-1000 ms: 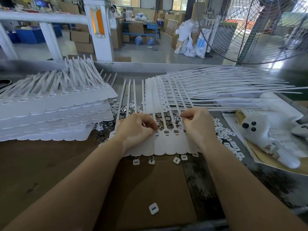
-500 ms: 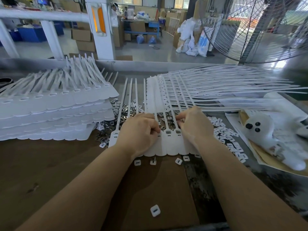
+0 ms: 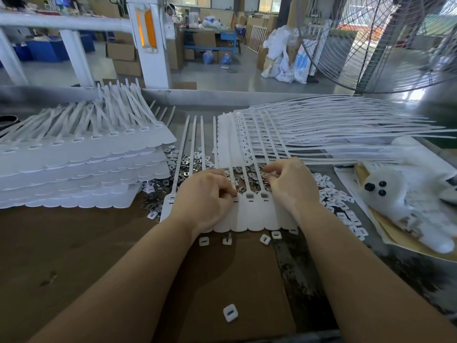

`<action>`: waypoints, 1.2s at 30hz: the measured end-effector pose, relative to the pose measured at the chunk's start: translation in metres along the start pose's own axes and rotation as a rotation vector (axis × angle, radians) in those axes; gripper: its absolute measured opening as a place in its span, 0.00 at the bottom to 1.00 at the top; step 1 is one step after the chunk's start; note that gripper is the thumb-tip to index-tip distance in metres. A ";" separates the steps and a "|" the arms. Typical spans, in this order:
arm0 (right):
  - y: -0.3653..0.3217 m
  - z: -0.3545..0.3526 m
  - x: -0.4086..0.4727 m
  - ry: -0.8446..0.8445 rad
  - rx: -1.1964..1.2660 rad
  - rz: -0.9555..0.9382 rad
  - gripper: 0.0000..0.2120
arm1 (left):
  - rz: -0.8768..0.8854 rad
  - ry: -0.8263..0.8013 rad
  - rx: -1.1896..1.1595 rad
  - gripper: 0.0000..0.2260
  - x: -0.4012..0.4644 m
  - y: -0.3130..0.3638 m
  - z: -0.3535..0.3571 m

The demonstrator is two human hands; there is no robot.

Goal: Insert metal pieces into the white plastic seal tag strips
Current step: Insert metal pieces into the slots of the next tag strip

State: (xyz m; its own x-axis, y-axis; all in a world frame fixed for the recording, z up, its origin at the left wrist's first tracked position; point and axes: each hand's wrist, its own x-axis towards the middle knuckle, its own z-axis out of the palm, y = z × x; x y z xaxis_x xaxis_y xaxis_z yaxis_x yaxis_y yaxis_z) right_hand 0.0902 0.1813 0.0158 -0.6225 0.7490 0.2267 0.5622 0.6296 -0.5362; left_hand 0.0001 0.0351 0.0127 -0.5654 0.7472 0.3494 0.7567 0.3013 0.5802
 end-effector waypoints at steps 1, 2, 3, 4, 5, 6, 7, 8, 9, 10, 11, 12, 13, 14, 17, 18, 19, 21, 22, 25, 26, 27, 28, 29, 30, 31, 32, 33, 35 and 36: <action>0.000 0.000 0.000 -0.013 -0.010 0.001 0.12 | 0.004 -0.002 0.016 0.09 0.000 -0.001 0.000; -0.001 0.000 0.000 -0.022 -0.019 0.000 0.13 | 0.007 -0.005 0.033 0.09 0.000 -0.001 0.001; -0.001 0.000 0.000 -0.026 -0.019 -0.001 0.14 | 0.010 -0.008 0.042 0.09 0.000 -0.002 0.002; -0.001 0.000 -0.001 -0.020 -0.010 -0.003 0.15 | 0.011 -0.008 0.036 0.09 0.000 -0.002 0.002; -0.001 0.000 -0.001 -0.005 0.001 -0.005 0.14 | 0.008 -0.004 0.017 0.10 -0.001 -0.003 0.001; 0.000 -0.001 -0.001 0.017 0.013 -0.006 0.14 | 0.001 0.002 -0.010 0.10 -0.001 -0.003 0.001; 0.000 -0.001 -0.001 0.038 0.023 -0.006 0.13 | -0.008 0.010 -0.037 0.10 -0.002 -0.003 0.000; 0.001 -0.001 -0.002 0.055 0.034 -0.007 0.12 | -0.017 0.016 -0.060 0.10 -0.002 -0.003 -0.001; 0.002 -0.001 -0.002 0.064 0.045 -0.007 0.11 | -0.026 0.019 -0.074 0.10 -0.002 -0.003 -0.001; 0.002 -0.001 -0.002 0.070 0.055 -0.005 0.11 | -0.031 0.019 -0.078 0.11 -0.002 -0.002 -0.001; 0.003 -0.002 -0.001 0.075 0.063 0.000 0.11 | -0.031 0.014 -0.069 0.11 -0.001 -0.002 -0.001; 0.004 -0.002 -0.001 0.081 0.070 0.006 0.11 | -0.026 0.003 -0.049 0.11 -0.001 -0.001 -0.001; 0.004 -0.004 0.000 0.091 0.076 0.012 0.11 | -0.019 -0.011 -0.021 0.11 0.000 0.001 0.000; 0.005 -0.005 0.000 0.103 0.077 0.017 0.11 | -0.014 -0.029 0.008 0.11 0.000 0.001 0.000; 0.007 -0.007 0.001 0.119 0.040 0.013 0.12 | -0.010 -0.059 0.076 0.11 0.000 0.003 0.000; 0.007 -0.006 0.000 0.117 0.012 0.007 0.12 | -0.010 -0.061 0.085 0.11 0.000 0.003 0.000; 0.008 -0.005 0.000 0.114 -0.018 0.001 0.11 | -0.012 -0.058 0.080 0.11 0.000 0.003 0.000; 0.010 -0.003 0.000 0.113 -0.069 -0.005 0.11 | -0.005 -0.036 0.056 0.10 0.000 0.003 0.001; 0.010 -0.003 0.000 0.114 -0.090 -0.006 0.11 | 0.008 -0.025 0.056 0.10 -0.001 0.003 0.001; 0.011 -0.002 0.002 0.095 -0.139 -0.016 0.13 | 0.032 -0.016 0.065 0.10 -0.001 0.001 0.002; 0.012 -0.002 0.002 0.083 -0.154 -0.024 0.13 | 0.025 -0.022 0.064 0.10 -0.001 0.000 0.002; 0.012 -0.002 0.003 0.068 -0.176 -0.036 0.13 | 0.015 -0.031 0.062 0.10 -0.001 -0.001 0.003; 0.013 -0.001 0.003 0.052 -0.206 -0.050 0.13 | 0.005 -0.040 0.060 0.09 0.000 -0.001 0.003; 0.013 -0.001 0.004 0.042 -0.231 -0.062 0.13 | -0.003 -0.047 0.055 0.09 0.001 -0.002 0.003; 0.014 -0.001 0.004 0.041 -0.241 -0.068 0.13 | -0.007 -0.051 0.047 0.09 0.001 -0.001 0.003; 0.014 0.000 0.005 0.045 -0.234 -0.066 0.13 | -0.010 -0.049 0.038 0.09 0.002 -0.001 0.003; 0.014 0.000 0.005 0.054 -0.217 -0.059 0.13 | -0.012 -0.043 0.031 0.08 0.001 -0.001 0.002; 0.014 0.000 0.006 0.069 -0.198 -0.054 0.12 | -0.013 -0.035 0.027 0.08 0.001 -0.001 0.002; 0.014 0.000 0.005 0.111 -0.159 -0.049 0.10 | -0.011 -0.025 0.034 0.08 0.001 -0.001 0.002; 0.014 0.000 0.004 0.122 -0.140 -0.046 0.09 | -0.008 -0.023 0.038 0.08 0.000 -0.001 0.002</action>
State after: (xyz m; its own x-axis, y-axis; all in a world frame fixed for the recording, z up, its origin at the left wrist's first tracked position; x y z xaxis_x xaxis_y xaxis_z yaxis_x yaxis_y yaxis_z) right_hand 0.0954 0.1936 0.0089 -0.5837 0.7329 0.3495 0.6102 0.6799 -0.4067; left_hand -0.0006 0.0360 0.0106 -0.5643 0.7579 0.3273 0.7642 0.3296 0.5543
